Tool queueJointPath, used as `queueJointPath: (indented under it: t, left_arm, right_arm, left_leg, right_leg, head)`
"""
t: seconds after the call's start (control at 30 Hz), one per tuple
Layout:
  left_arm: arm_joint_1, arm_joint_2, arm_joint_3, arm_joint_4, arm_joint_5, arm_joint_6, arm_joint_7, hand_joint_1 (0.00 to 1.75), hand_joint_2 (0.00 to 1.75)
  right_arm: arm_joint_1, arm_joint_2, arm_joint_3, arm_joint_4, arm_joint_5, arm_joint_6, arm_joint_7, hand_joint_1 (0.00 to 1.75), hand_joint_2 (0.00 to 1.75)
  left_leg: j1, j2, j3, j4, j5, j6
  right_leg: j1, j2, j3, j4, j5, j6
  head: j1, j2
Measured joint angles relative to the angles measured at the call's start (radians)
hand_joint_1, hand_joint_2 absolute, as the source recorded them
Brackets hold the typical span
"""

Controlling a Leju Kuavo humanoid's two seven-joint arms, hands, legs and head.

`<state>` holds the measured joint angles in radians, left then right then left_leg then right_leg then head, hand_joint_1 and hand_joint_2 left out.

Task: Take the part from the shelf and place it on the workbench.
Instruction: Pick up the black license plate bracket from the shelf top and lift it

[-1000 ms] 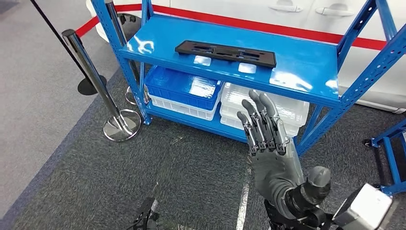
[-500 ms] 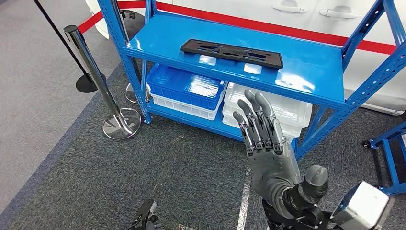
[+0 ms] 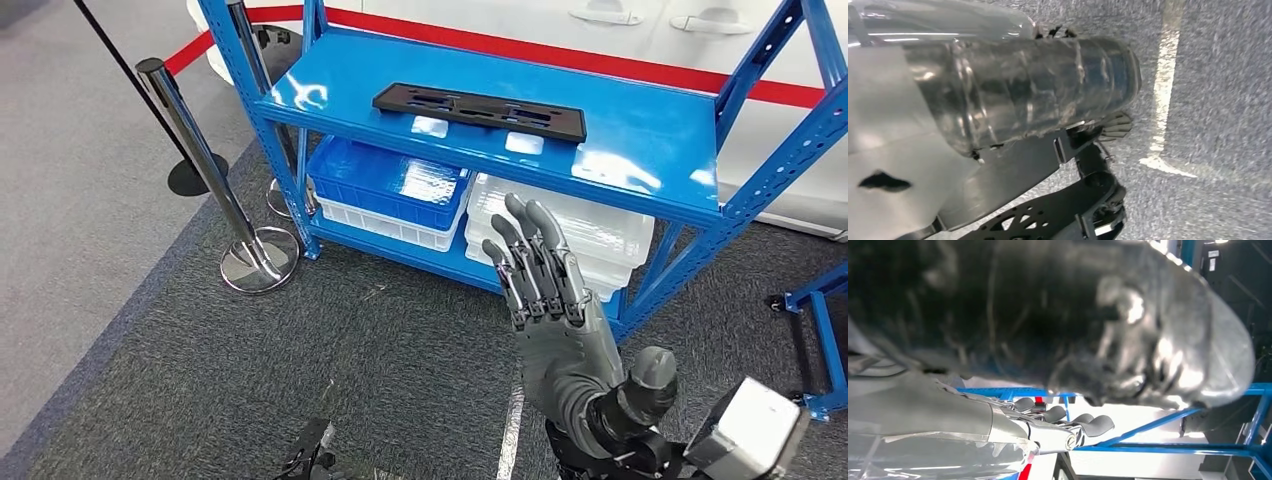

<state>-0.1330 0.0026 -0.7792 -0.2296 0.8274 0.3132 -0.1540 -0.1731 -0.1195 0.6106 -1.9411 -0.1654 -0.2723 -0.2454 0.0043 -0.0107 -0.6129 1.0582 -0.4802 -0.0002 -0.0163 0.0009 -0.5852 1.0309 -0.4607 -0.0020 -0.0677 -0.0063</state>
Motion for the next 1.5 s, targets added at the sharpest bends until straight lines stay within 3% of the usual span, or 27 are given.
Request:
queueJointPath:
  t: [0.1,0.13,0.17,0.2,0.27,0.33,0.4,0.47,0.53,0.67,0.7,0.73,0.8,0.83,0.87,1.03,1.1,1.17,1.2,1.23,1.3,1.37,1.5]
  left_arm:
    - [0.003,0.000,-0.006,0.000,0.002,0.000,0.002,0.00,0.00]
    - [0.006,0.000,-0.009,0.000,0.003,0.000,0.002,0.00,0.00]
    - [0.008,0.000,-0.013,0.000,0.005,0.000,0.002,0.00,0.00]
    - [0.010,0.000,-0.017,0.000,0.007,-0.001,0.002,0.00,0.00]
    - [0.012,0.001,-0.021,0.000,0.009,-0.002,0.002,0.00,0.00]
    - [0.011,0.003,-0.021,0.000,0.009,-0.004,0.002,0.00,0.00]
    - [0.012,0.005,-0.021,0.000,0.009,-0.005,0.001,0.00,0.00]
    - [0.015,0.006,-0.022,0.000,0.010,-0.005,0.001,0.00,0.00]
    - [0.016,0.008,-0.022,0.000,0.010,-0.006,0.000,0.00,0.00]
    - [0.015,0.008,-0.022,0.000,0.010,-0.008,0.000,0.00,0.00]
    - [0.016,0.008,-0.022,0.000,0.010,-0.008,0.000,0.00,0.00]
    - [0.018,0.008,-0.022,0.000,0.010,-0.008,0.000,0.00,0.00]
    - [0.019,0.008,-0.022,0.000,0.010,-0.008,0.000,0.00,0.00]
    - [0.019,0.008,-0.022,0.000,0.010,-0.008,0.000,0.00,0.00]
    - [0.018,0.008,-0.022,0.000,0.010,-0.008,0.000,0.00,0.00]
    - [0.015,0.009,-0.022,0.000,0.010,-0.007,-0.003,0.00,0.00]
    - [0.013,0.010,-0.022,0.000,0.010,-0.007,-0.005,0.00,0.00]
    - [0.015,0.010,-0.023,0.000,0.010,-0.007,-0.006,0.00,0.00]
    - [0.017,0.010,-0.023,0.000,0.010,-0.007,-0.006,0.00,0.00]
    - [0.019,0.010,-0.023,0.000,0.010,-0.007,-0.006,0.00,0.00]
    - [0.021,0.010,-0.023,0.000,0.010,-0.007,-0.006,0.00,0.00]
    - [0.020,0.012,-0.023,0.001,0.010,-0.008,-0.007,0.00,0.00]
    - [0.019,0.015,-0.023,0.001,0.010,-0.012,-0.008,0.00,0.00]
  right_arm:
    - [0.001,0.000,0.004,0.006,-0.008,0.002,0.000,0.00,0.00]
    - [0.001,0.000,0.006,0.010,-0.011,0.003,0.000,0.00,0.00]
    - [0.002,0.000,0.009,0.014,-0.012,0.003,0.000,0.00,0.00]
    - [0.002,0.000,0.011,0.017,-0.013,0.004,0.000,0.00,0.00]
    - [0.002,0.001,0.015,0.022,-0.013,0.004,0.000,0.00,0.00]
    - [0.001,0.001,0.016,0.023,-0.013,0.004,0.000,0.00,0.00]
    - [0.000,0.001,0.017,0.023,-0.013,0.003,-0.001,0.00,0.00]
    - [0.000,0.001,0.017,0.023,-0.013,0.003,-0.001,0.00,0.00]
    - [-0.001,0.002,0.017,0.023,-0.013,0.003,-0.001,0.00,0.00]
    - [0.002,0.002,0.016,0.025,-0.013,0.003,-0.001,0.00,0.00]
    - [0.003,0.002,0.017,0.026,-0.013,0.003,-0.001,0.00,0.00]
    - [0.003,0.002,0.016,0.027,-0.013,0.003,-0.001,0.00,0.00]
    - [0.003,0.002,0.016,0.027,-0.013,0.002,-0.001,0.00,0.00]
    - [0.003,0.002,0.017,0.028,-0.013,0.002,-0.001,0.00,0.00]
    - [0.003,0.002,0.017,0.029,-0.013,0.002,-0.001,0.00,0.00]
    - [0.004,0.004,0.017,0.031,-0.015,0.003,-0.002,0.00,0.00]
    - [0.002,0.006,0.017,0.031,-0.015,0.003,-0.004,0.00,0.00]
    - [0.002,0.007,0.018,0.032,-0.016,0.003,-0.004,0.00,0.00]
    - [0.002,0.007,0.018,0.033,-0.016,0.003,-0.004,0.00,0.00]
    - [0.002,0.007,0.018,0.035,-0.017,0.003,-0.004,0.00,0.00]
    - [0.002,0.009,0.019,0.037,-0.017,0.003,-0.004,0.00,0.00]
    - [0.001,0.011,0.019,0.038,-0.018,0.003,-0.004,0.00,0.00]
    - [-0.002,0.014,0.021,0.042,-0.026,0.004,-0.004,0.00,0.00]
  left_leg:
    - [0.003,0.003,-0.073,0.156,-0.077,-0.012]
    - [0.004,0.003,-0.097,0.203,-0.090,-0.014]
    - [0.005,0.003,-0.106,0.217,-0.083,-0.015]
    - [0.005,0.003,-0.098,0.197,-0.058,-0.013]
    - [0.004,0.004,-0.044,0.083,0.010,-0.004]
    - [-0.002,0.005,0.003,-0.011,0.035,0.009]
    - [-0.007,0.005,0.013,-0.033,0.027,0.016]
    - [-0.001,0.005,0.023,-0.046,0.028,0.025]
    - [0.005,0.005,0.040,-0.060,0.028,0.036]
    - [0.004,0.005,0.053,-0.062,0.017,0.044]
    - [0.005,0.005,0.057,-0.061,0.013,0.044]
    - [0.005,0.004,0.063,-0.061,0.007,0.043]
    - [0.007,0.002,0.079,-0.057,-0.008,0.036]
    - [0.006,0.001,0.084,-0.053,-0.018,0.029]
    - [0.004,0.000,0.085,-0.050,-0.025,0.022]
    - [0.004,0.003,0.088,-0.031,-0.050,-0.006]
    - [0.006,0.005,0.040,0.061,-0.085,-0.013]
    - [0.006,0.005,-0.048,0.195,-0.120,-0.015]
    - [0.006,0.005,-0.083,0.234,-0.115,-0.014]
    - [0.005,0.005,-0.103,0.241,-0.092,-0.011]
    - [0.001,0.005,-0.087,0.143,0.002,0.005]
    - [-0.009,0.006,-0.043,0.031,0.058,0.026]
    - [-0.018,0.006,0.008,-0.049,0.037,0.046]
  right_leg:
    - [0.000,-0.004,0.003,-0.002,-0.002,-0.009]
    - [0.001,-0.004,0.005,-0.001,-0.003,-0.011]
    - [0.002,-0.004,0.007,-0.001,-0.005,-0.013]
    - [0.002,-0.003,0.010,-0.001,-0.008,-0.014]
    - [0.003,-0.002,0.020,-0.001,-0.015,-0.012]
    - [0.006,-0.003,0.024,0.000,-0.021,-0.005]
    - [0.008,-0.004,0.023,-0.001,-0.023,0.004]
    - [0.008,-0.004,0.024,0.002,-0.030,0.013]
    - [0.007,-0.003,0.006,0.051,-0.058,0.021]
    - [0.004,-0.002,-0.106,0.246,-0.122,0.029]
    - [0.003,-0.002,-0.129,0.273,-0.119,0.031]
    - [0.000,-0.003,-0.135,0.263,-0.095,0.033]
    - [-0.006,-0.003,-0.095,0.147,-0.013,0.035]
    - [-0.007,-0.002,-0.066,0.081,0.017,0.035]
    - [-0.006,-0.002,-0.046,0.037,0.029,0.032]
    - [-0.004,0.002,-0.018,0.008,0.008,-0.002]
    - [-0.005,-0.001,-0.003,0.005,-0.002,-0.014]
    - [-0.001,-0.002,0.010,0.004,-0.014,-0.020]
    - [0.002,-0.001,0.018,0.004,-0.021,-0.022]
    - [0.004,0.000,0.029,0.004,-0.029,-0.023]
    - [0.009,0.003,0.055,0.003,-0.048,-0.022]
    - [0.012,0.004,0.073,-0.001,-0.066,-0.016]
    - [0.008,0.000,0.097,-0.008,-0.069,0.004]
  head:
    - [-0.006,0.000]
    - [-0.006,0.000]
    - [-0.006,0.000]
    - [-0.006,0.000]
    - [-0.006,0.000]
    - [-0.005,0.000]
    - [-0.004,0.000]
    - [-0.003,0.000]
    - [0.002,0.000]
    - [0.006,0.000]
    - [0.006,0.000]
    - [0.006,0.000]
    - [0.006,0.000]
    - [0.008,0.000]
    - [0.010,0.000]
    - [0.005,0.000]
    - [0.000,0.000]
    - [-0.002,0.000]
    - [-0.002,0.000]
    - [-0.002,0.000]
    - [-0.002,0.000]
    - [0.002,0.000]
    - [0.000,0.000]
